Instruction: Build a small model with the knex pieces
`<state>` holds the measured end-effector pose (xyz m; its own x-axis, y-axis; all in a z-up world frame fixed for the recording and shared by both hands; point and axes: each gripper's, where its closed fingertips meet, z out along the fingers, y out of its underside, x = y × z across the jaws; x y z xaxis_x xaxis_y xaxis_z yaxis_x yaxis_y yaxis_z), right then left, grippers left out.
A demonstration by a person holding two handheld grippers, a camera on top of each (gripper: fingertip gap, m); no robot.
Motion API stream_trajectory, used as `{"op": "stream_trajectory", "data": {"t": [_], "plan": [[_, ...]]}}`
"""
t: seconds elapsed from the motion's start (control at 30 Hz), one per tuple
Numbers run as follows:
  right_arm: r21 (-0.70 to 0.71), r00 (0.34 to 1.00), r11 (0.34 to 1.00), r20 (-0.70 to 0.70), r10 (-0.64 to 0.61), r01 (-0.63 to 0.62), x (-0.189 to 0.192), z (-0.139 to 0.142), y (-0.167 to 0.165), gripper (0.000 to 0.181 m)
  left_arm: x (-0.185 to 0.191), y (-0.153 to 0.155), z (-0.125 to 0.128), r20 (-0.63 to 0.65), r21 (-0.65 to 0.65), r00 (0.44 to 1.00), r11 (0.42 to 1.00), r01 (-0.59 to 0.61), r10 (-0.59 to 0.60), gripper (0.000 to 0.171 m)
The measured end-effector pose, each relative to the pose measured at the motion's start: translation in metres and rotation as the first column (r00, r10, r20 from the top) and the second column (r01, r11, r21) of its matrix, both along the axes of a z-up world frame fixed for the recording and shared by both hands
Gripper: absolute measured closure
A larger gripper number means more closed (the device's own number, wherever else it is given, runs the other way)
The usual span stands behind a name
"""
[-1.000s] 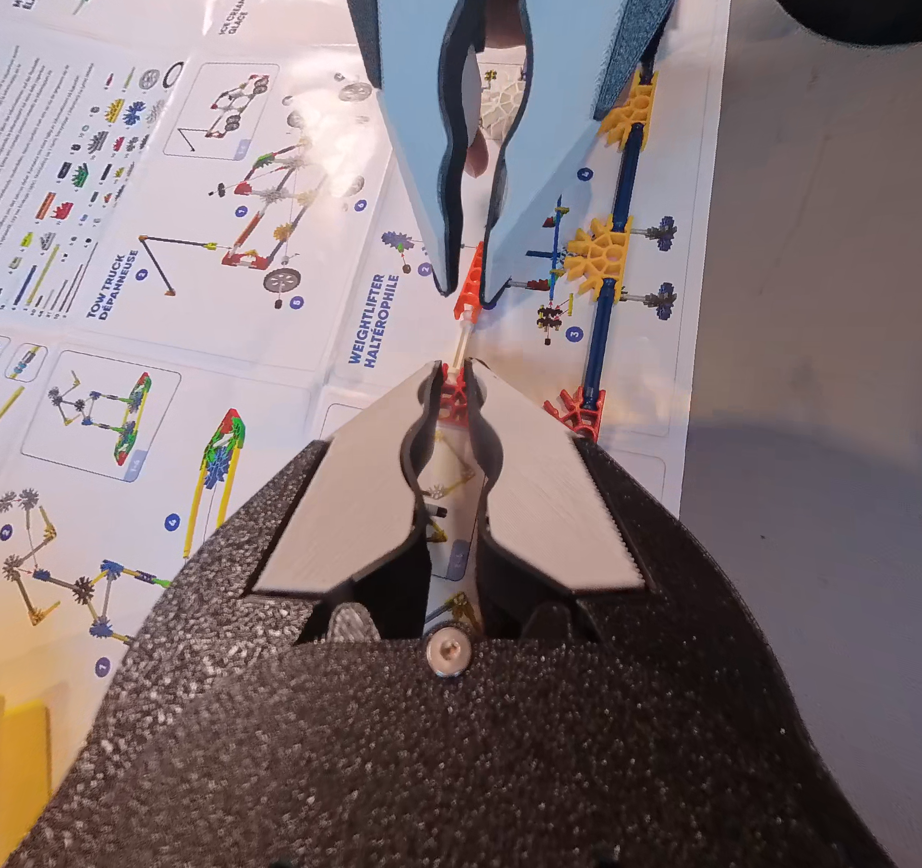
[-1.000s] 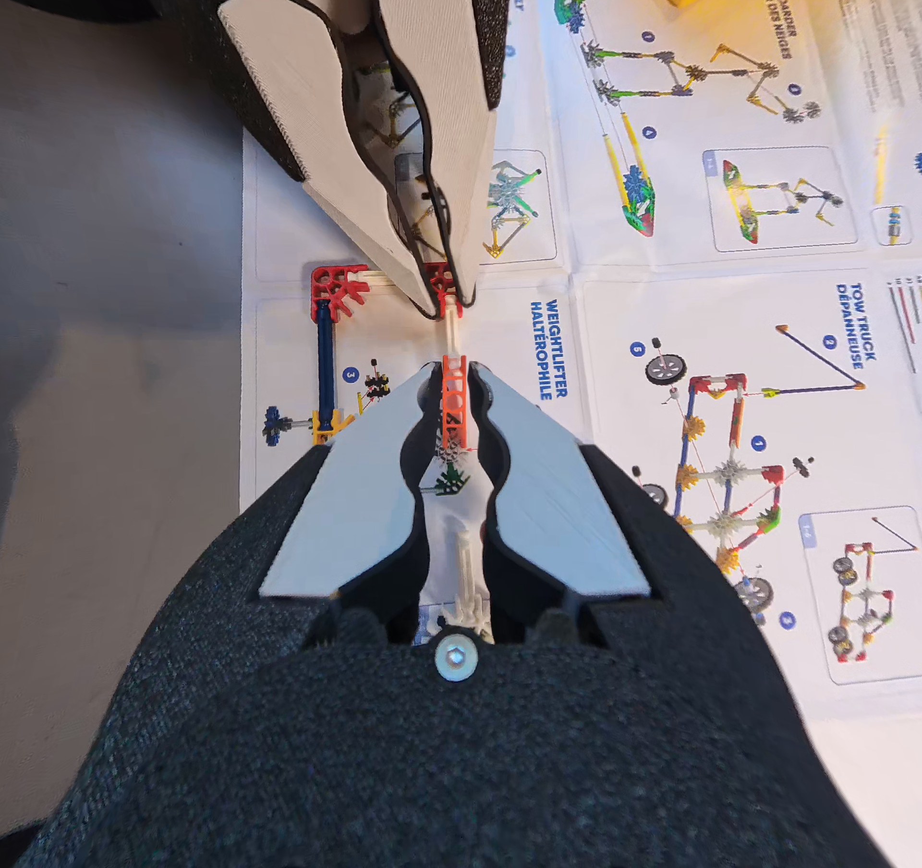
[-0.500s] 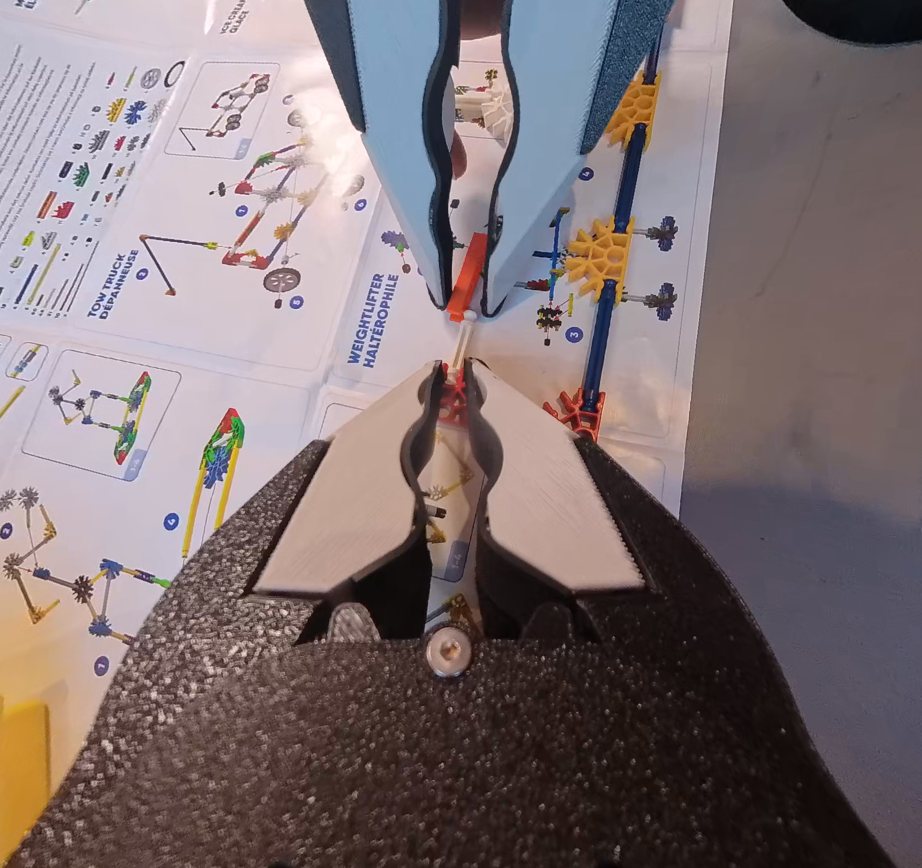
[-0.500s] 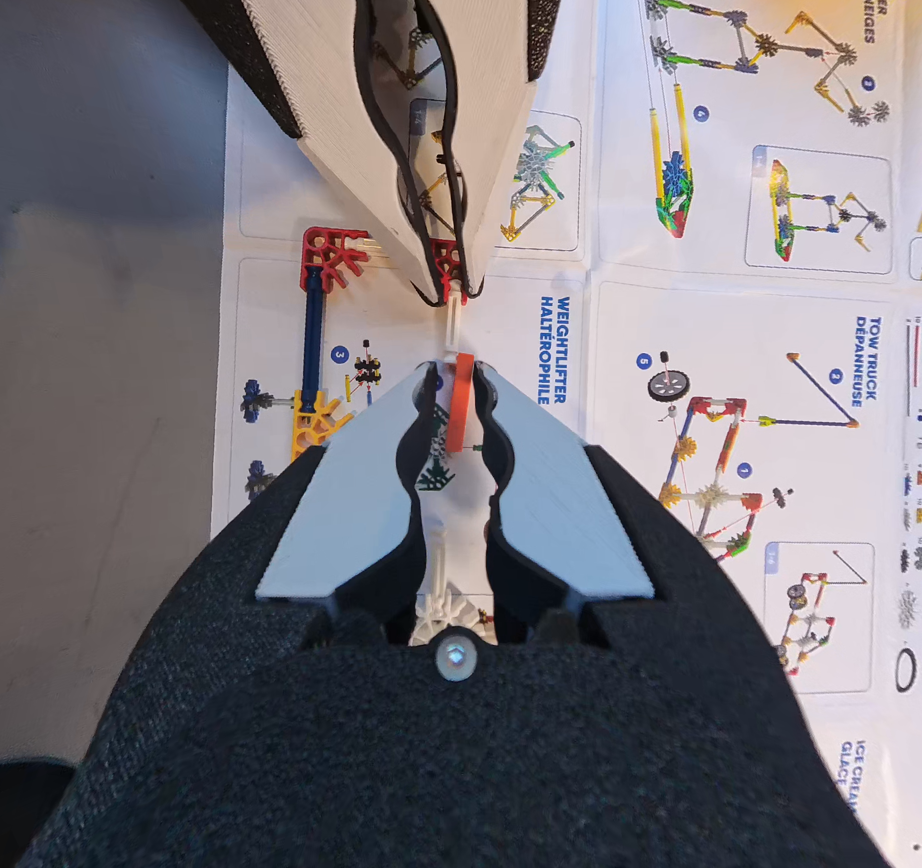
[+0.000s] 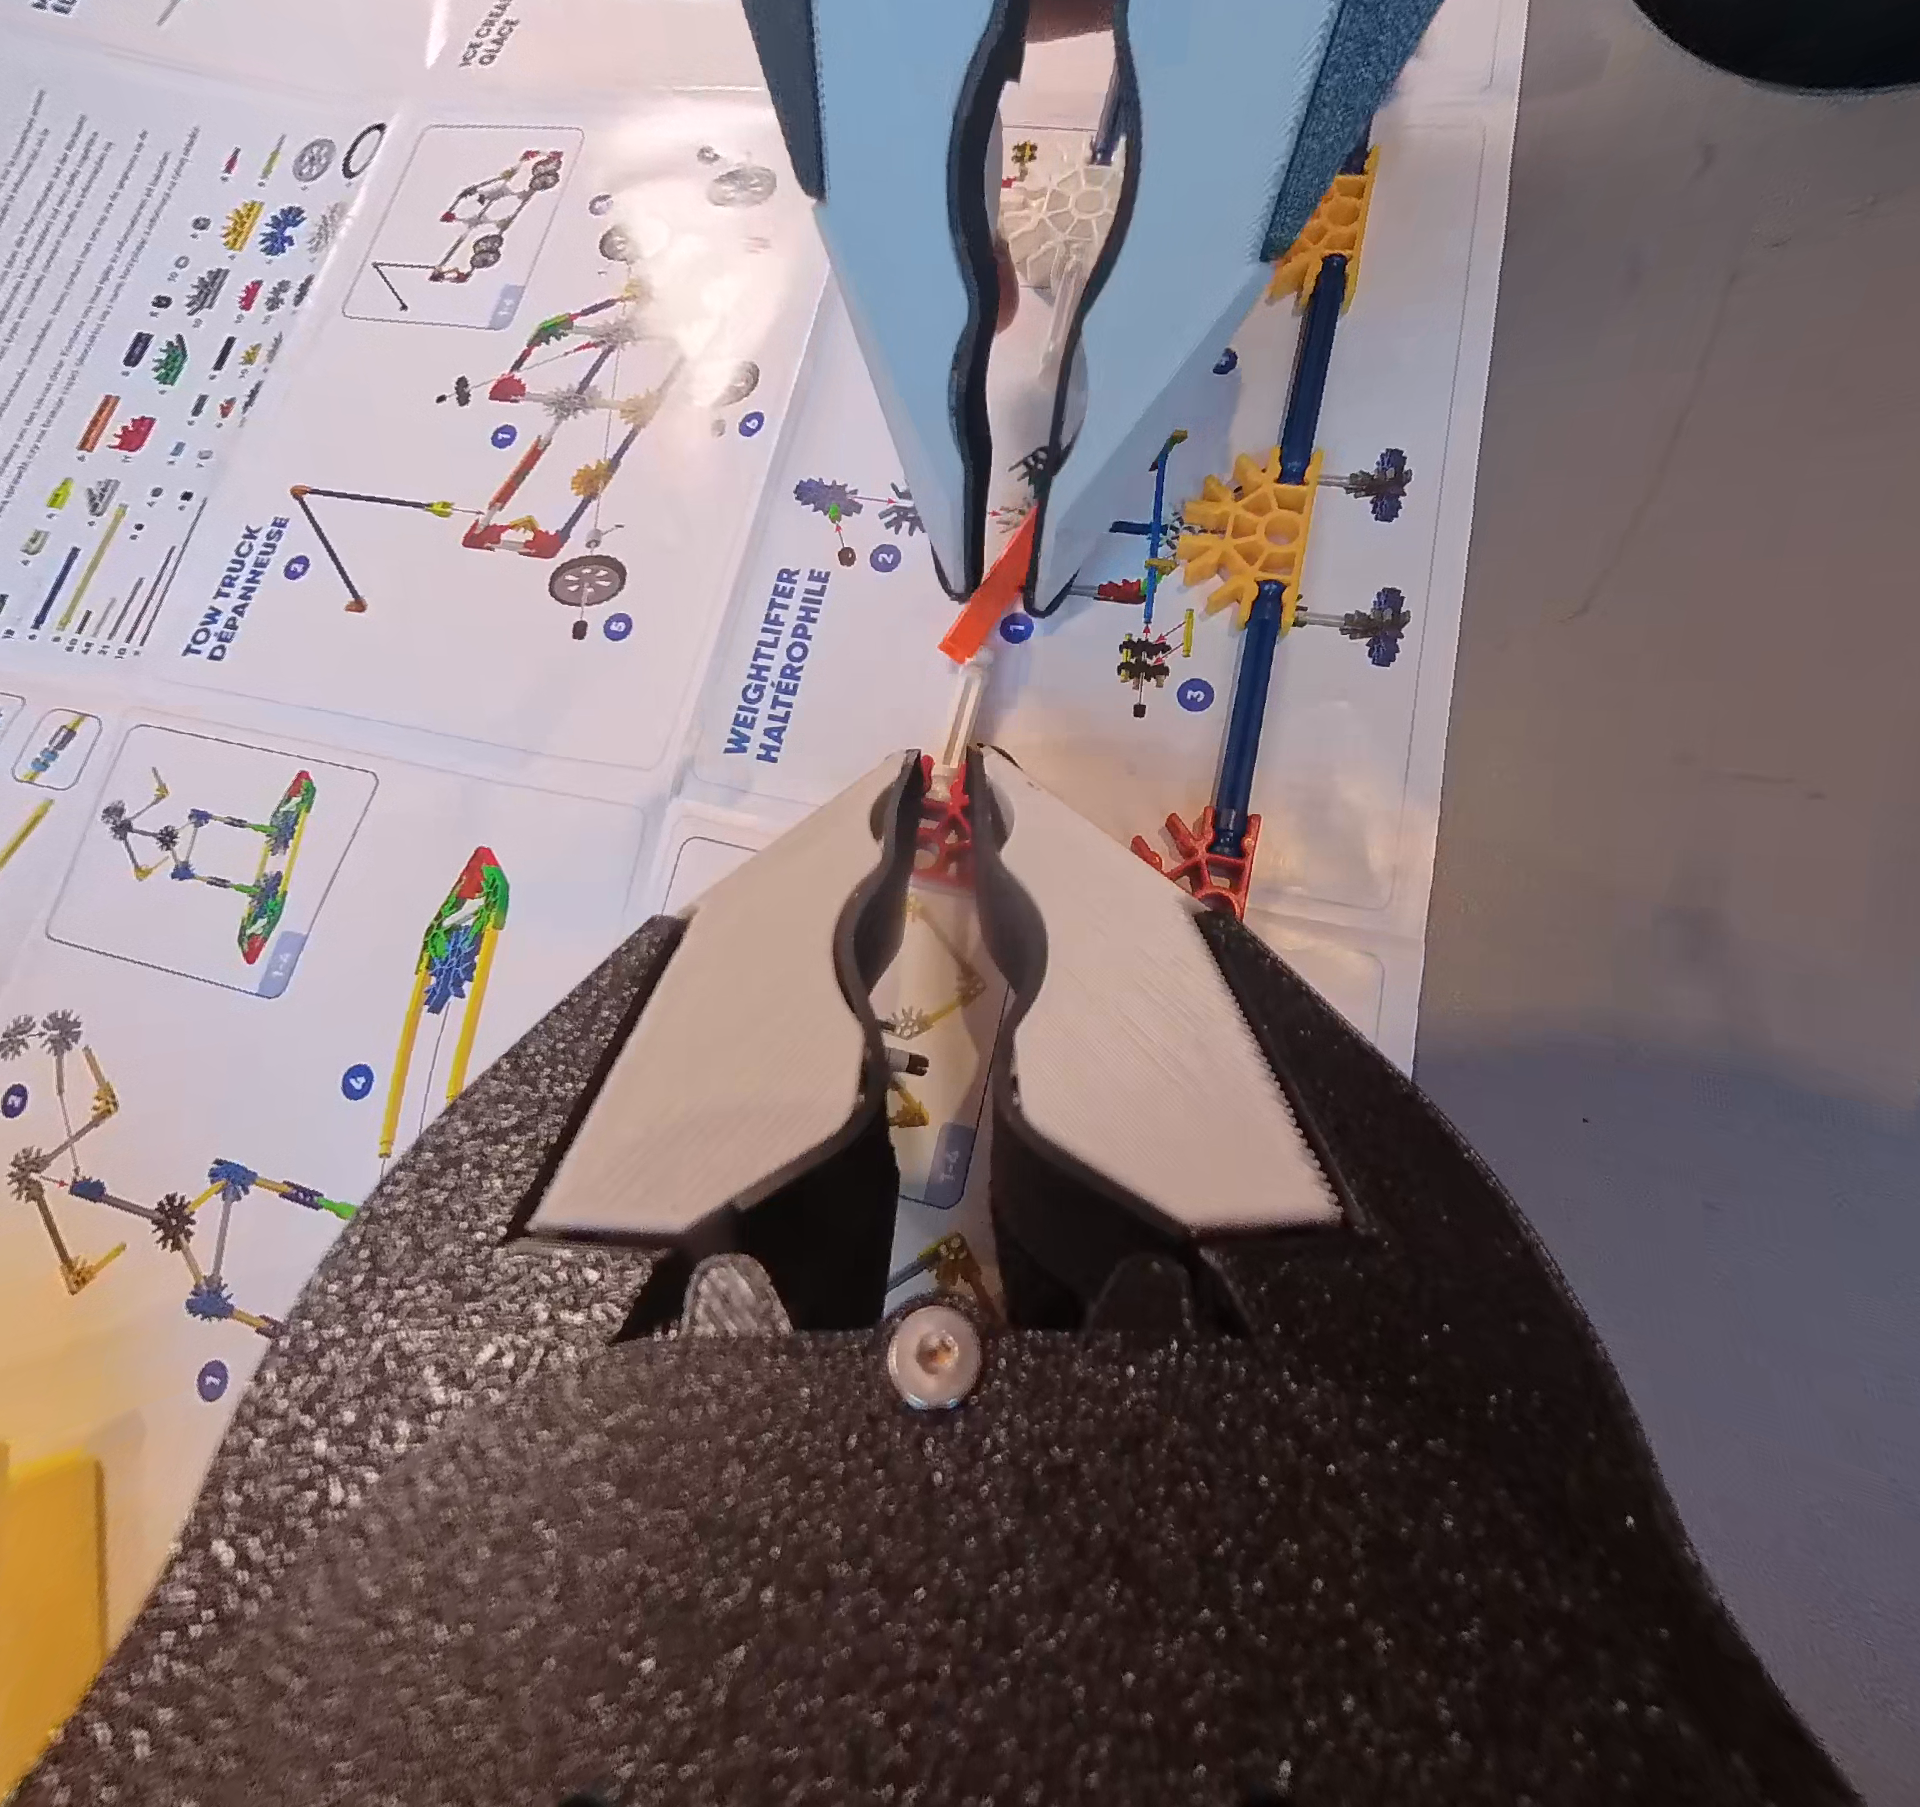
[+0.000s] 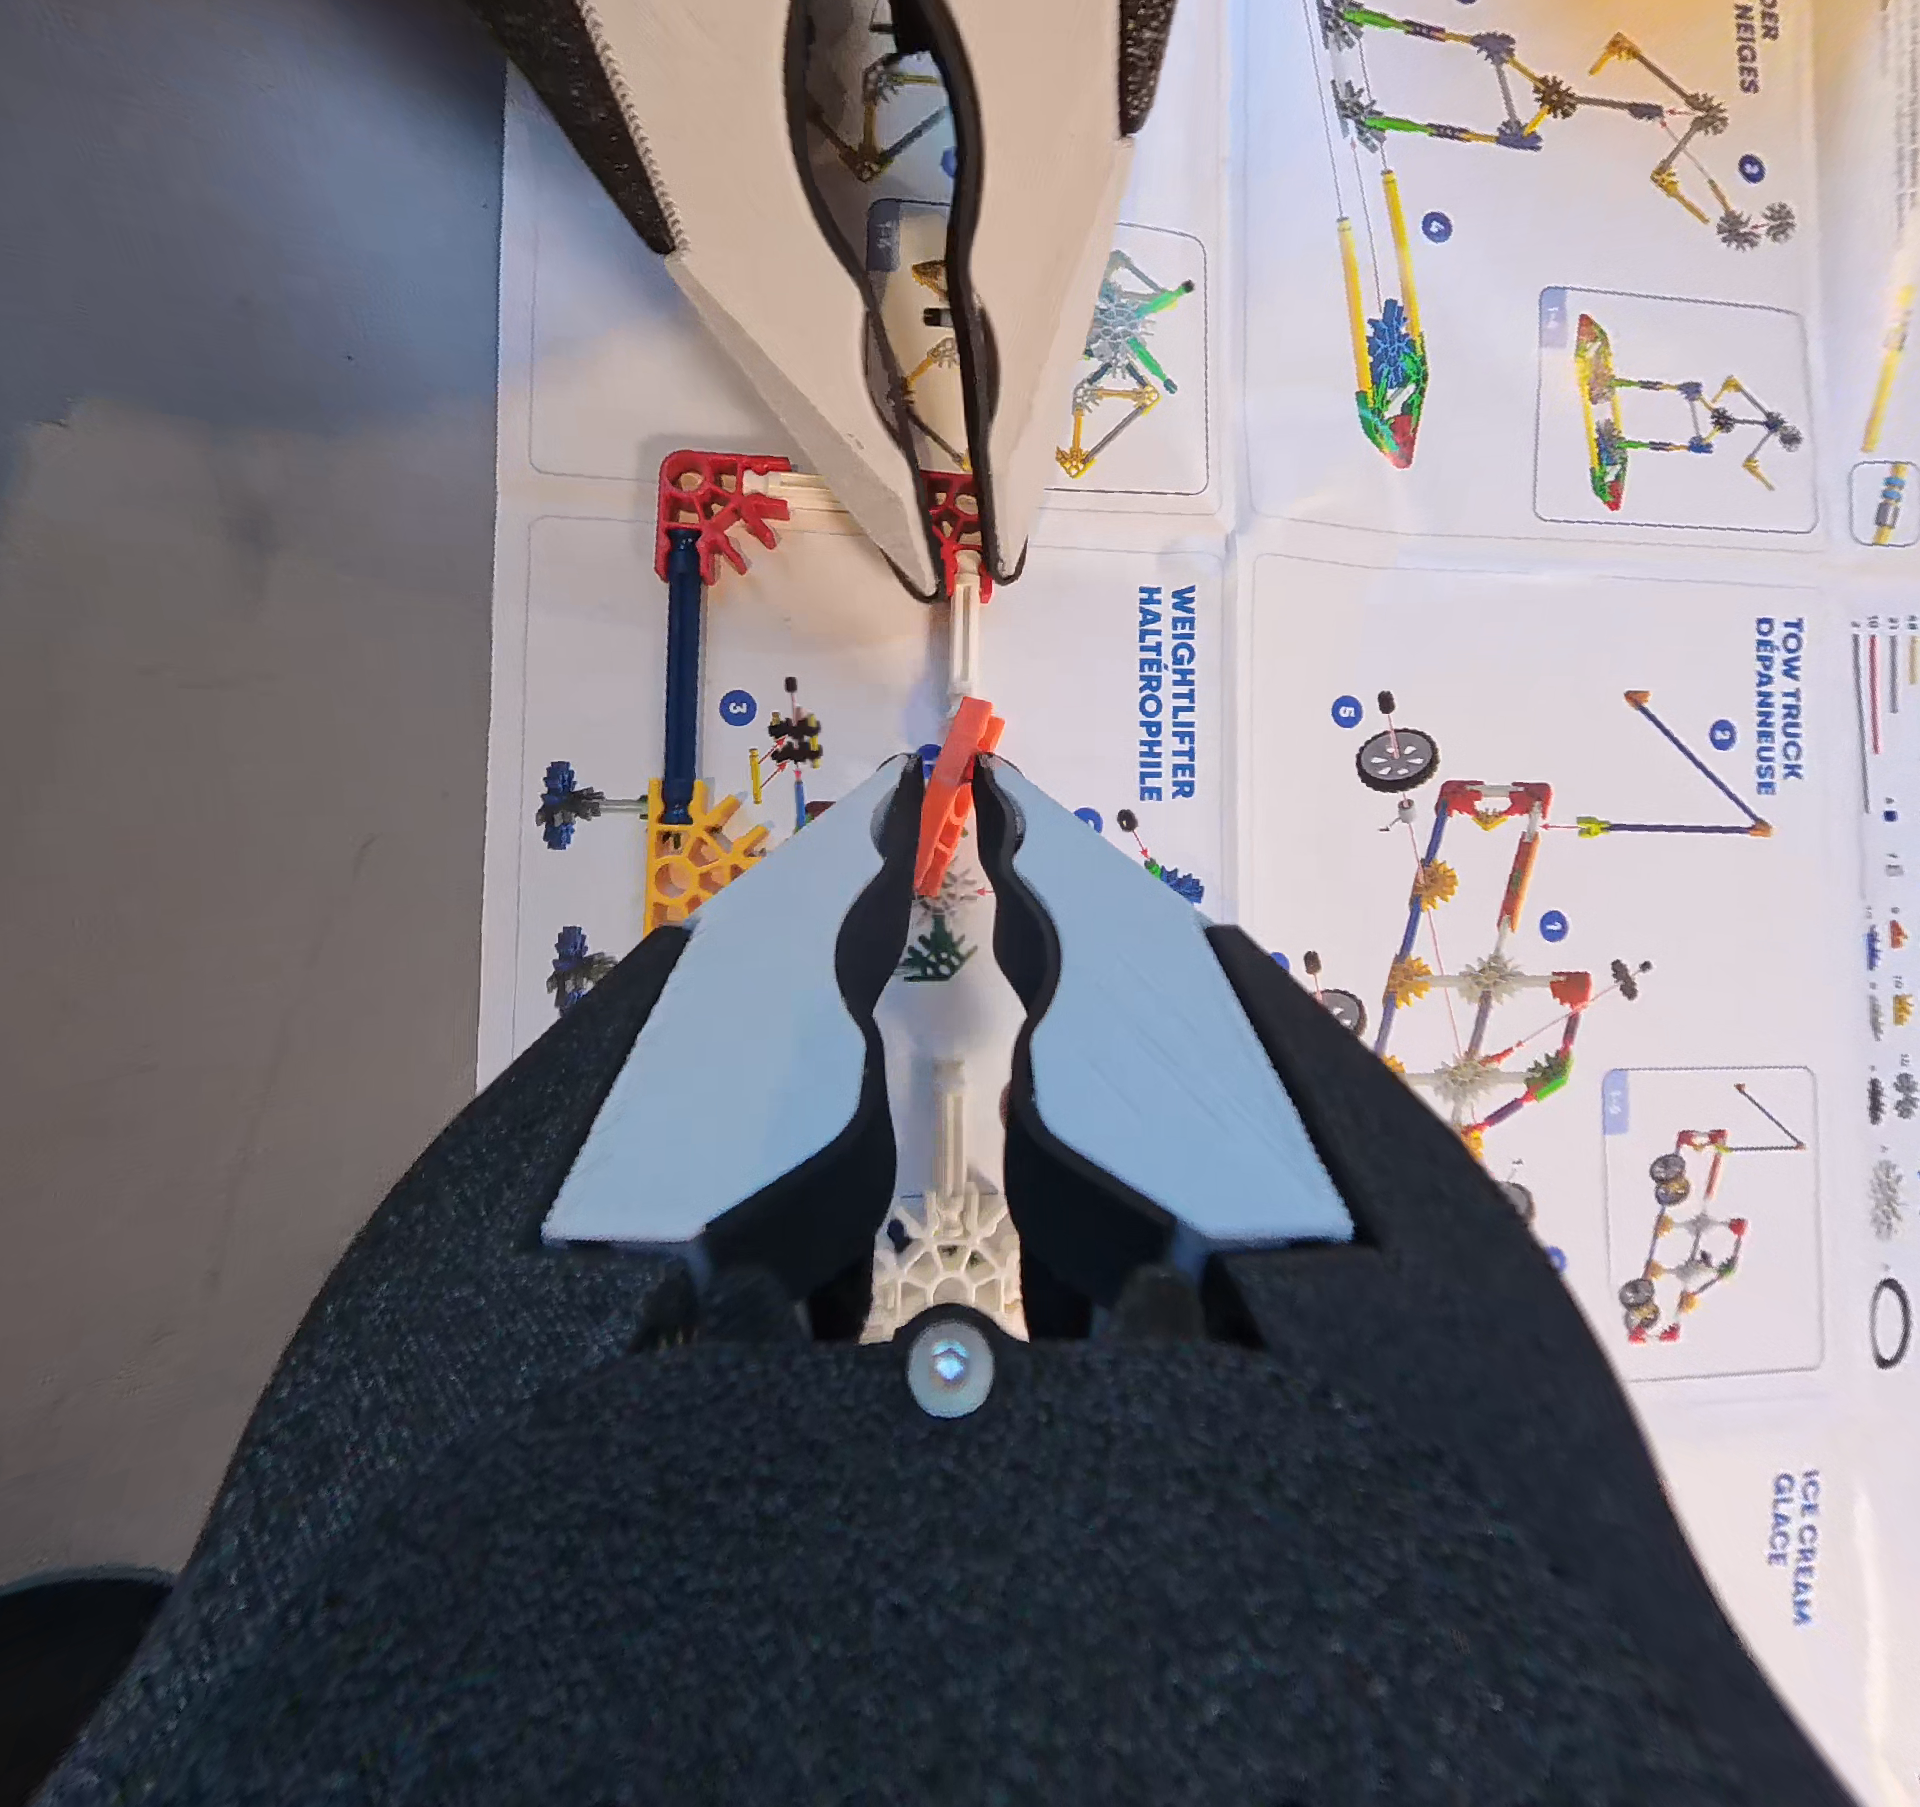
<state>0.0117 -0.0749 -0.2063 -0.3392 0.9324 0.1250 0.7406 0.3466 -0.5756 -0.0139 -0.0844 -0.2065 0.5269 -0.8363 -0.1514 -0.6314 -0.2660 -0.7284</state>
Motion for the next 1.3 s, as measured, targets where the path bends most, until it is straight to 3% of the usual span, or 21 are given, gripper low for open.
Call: {"op": "stream_trajectory", "data": {"t": [0.13,0.37,0.6,0.77,1.3], "plan": [[0.015,1.0,1.0,-0.007,0.024,-0.024,0.005,0.003,-0.006,0.168,-0.001,-0.001,0.001,-0.001,-0.001,1.0,1.0,0.006,-0.006,0.165],[-0.066,0.997,0.995,0.034,-0.075,0.077,0.009,-0.003,0.0,0.166,0.001,-0.002,-0.001,-0.001,-0.023,1.0,1.0,0.014,-0.014,0.159],[0.053,0.998,0.998,0.055,0.037,-0.04,0.009,-0.004,-0.001,0.172,0.002,-0.002,-0.003,-0.009,-0.059,1.0,0.998,0.022,-0.023,0.159],[0.022,0.994,0.997,0.086,0.071,-0.073,0.007,-0.004,0.0,0.171,0.001,0.0,-0.003,-0.028,-0.045,0.999,0.998,0.045,-0.047,0.161],[-0.018,1.0,1.0,-0.001,0.002,-0.002,0.019,0.0,0.004,0.163,0.01,0.002,0.013,0.047,-0.032,0.995,0.996,0.085,-0.084,0.165]]}}
